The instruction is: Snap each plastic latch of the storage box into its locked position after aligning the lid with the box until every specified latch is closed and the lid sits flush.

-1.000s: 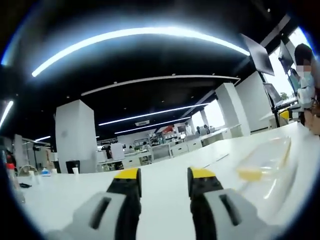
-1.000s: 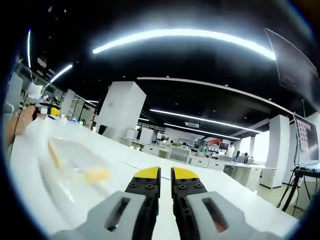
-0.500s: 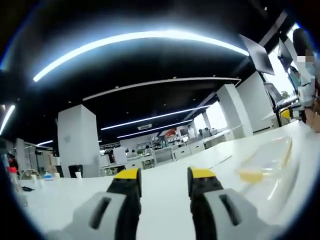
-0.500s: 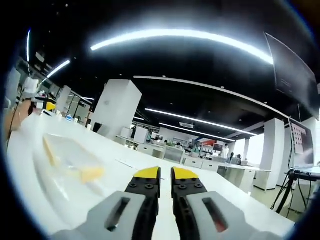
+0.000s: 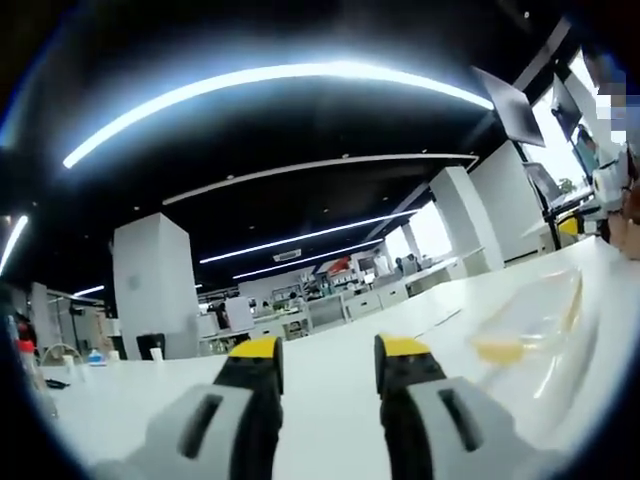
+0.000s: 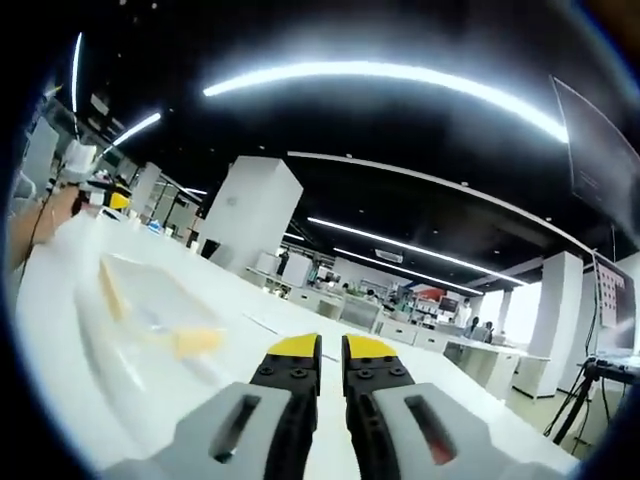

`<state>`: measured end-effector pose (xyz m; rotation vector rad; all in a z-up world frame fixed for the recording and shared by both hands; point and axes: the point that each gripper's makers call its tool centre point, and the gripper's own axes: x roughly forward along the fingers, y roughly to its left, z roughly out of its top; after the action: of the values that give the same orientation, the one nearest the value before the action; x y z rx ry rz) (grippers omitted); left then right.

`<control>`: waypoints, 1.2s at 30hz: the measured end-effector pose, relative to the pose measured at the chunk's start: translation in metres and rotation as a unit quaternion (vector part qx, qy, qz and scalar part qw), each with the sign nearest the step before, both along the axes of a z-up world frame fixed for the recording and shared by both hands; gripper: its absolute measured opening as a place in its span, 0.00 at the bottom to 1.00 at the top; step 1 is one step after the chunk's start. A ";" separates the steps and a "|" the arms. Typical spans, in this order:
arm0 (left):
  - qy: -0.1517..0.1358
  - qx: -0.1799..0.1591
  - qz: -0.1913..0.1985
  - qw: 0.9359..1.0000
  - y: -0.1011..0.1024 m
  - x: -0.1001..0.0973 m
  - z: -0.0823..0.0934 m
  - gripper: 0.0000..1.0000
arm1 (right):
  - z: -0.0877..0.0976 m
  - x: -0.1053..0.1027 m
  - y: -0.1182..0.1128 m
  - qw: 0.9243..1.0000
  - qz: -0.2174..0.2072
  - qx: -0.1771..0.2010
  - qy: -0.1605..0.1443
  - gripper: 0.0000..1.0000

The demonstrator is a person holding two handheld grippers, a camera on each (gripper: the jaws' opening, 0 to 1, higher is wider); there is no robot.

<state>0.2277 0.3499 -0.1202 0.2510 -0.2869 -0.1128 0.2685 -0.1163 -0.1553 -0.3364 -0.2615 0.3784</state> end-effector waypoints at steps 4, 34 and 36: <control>0.006 0.006 -0.002 1.000 -0.004 0.003 -0.002 0.36 | -0.007 0.006 -0.001 1.000 -0.010 -0.015 0.017 0.07; -0.001 0.023 0.004 1.000 -0.007 -0.001 -0.001 0.35 | -0.007 0.004 -0.005 1.000 -0.007 -0.001 0.019 0.13; 0.002 0.024 0.005 1.000 -0.007 -0.001 -0.002 0.35 | -0.006 0.005 -0.006 1.000 -0.011 0.002 0.017 0.15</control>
<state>0.2266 0.3430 -0.1221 0.3000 -0.2791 -0.1108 0.2735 -0.1225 -0.1617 -0.3277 -0.2243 0.3617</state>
